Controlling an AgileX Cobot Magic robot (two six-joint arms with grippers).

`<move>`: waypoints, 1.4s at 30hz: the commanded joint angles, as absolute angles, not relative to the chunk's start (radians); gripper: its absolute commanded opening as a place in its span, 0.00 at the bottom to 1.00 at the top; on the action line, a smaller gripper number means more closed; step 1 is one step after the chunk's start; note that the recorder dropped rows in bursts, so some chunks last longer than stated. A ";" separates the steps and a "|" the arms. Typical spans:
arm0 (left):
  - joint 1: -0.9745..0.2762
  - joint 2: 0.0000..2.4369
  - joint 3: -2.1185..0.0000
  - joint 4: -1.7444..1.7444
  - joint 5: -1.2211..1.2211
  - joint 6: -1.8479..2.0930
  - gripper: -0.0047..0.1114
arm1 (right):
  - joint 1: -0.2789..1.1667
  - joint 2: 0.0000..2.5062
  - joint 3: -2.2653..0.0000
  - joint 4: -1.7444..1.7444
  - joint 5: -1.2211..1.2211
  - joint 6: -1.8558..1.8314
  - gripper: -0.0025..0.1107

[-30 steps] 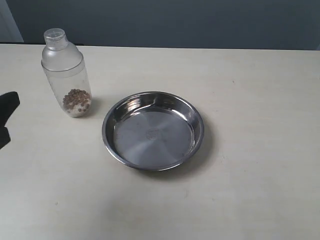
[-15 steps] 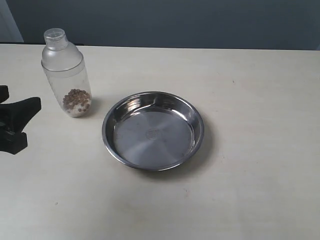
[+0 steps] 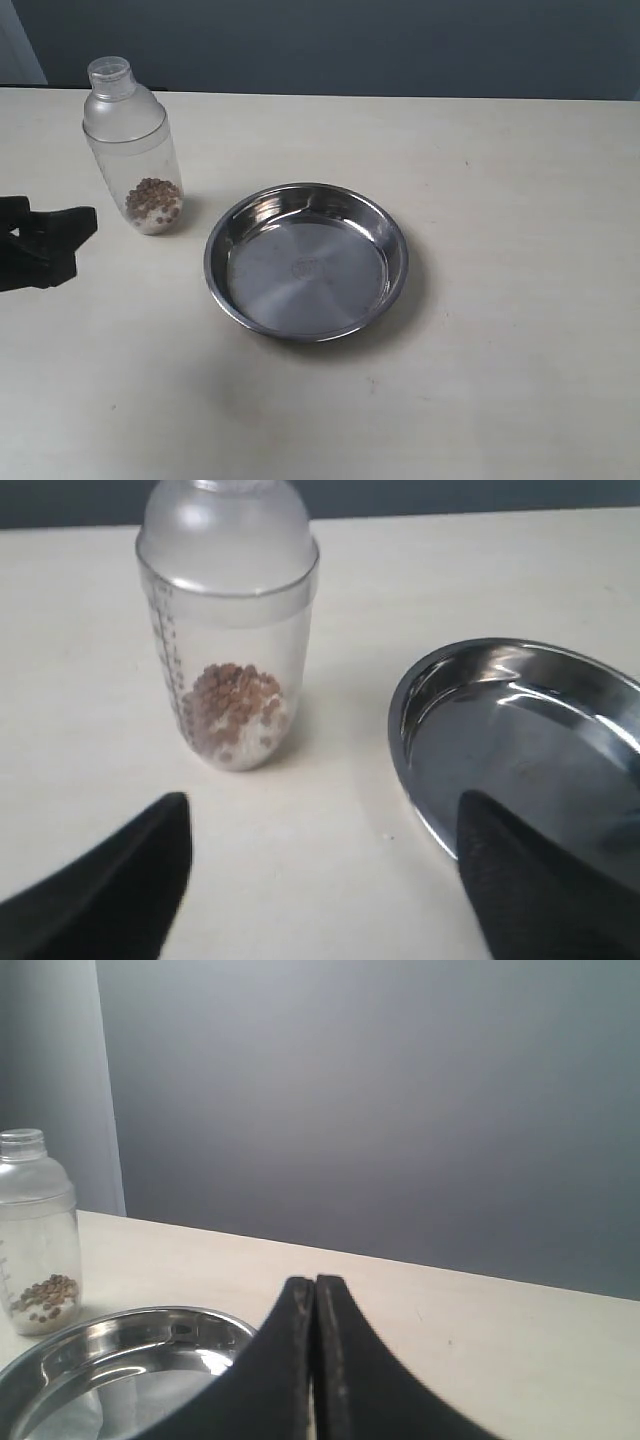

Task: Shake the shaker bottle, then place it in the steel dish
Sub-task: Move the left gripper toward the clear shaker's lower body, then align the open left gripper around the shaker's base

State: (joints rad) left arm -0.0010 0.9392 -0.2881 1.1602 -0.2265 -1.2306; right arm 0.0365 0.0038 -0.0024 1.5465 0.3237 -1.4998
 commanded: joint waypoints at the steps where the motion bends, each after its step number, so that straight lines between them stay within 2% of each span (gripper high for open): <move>1: -0.002 1.101 -0.331 0.978 -0.200 -1.114 0.73 | 0.040 0.000 0.000 1.545 0.323 -1.499 0.02; 7: -0.002 1.293 -0.413 0.738 -0.196 -0.829 0.70 | 0.040 0.000 0.000 1.545 0.323 -1.499 0.02; 17: -0.002 1.321 -0.430 0.735 -0.286 -0.758 0.61 | 0.040 0.000 0.000 1.545 0.323 -1.499 0.02; 25: -0.002 1.356 -0.430 0.693 -0.405 -0.692 0.76 | 0.040 0.000 0.000 1.545 0.327 -1.499 0.02; 32: -0.002 1.472 -0.430 0.720 -0.390 -0.672 0.76 | 0.040 0.000 0.000 1.545 0.327 -1.499 0.02; 34: -0.002 1.472 -0.430 0.784 -0.392 -0.672 0.73 | 0.040 0.000 0.000 1.545 0.327 -1.499 0.02; 36: -0.002 1.472 -0.430 0.894 -0.392 -0.672 0.64 | 0.040 0.000 0.000 1.545 0.324 -1.499 0.02; 37: -0.002 1.472 -0.430 0.929 -0.405 -0.672 0.54 | 0.040 0.000 0.000 1.545 0.324 -1.499 0.02; 39: -0.002 1.472 -0.430 0.929 -0.444 -0.678 0.42 | 0.040 0.000 0.000 1.545 0.324 -1.499 0.02; 42: -0.002 1.472 -0.430 0.946 -0.450 -0.847 0.34 | 0.040 0.000 0.000 1.545 0.324 -1.499 0.02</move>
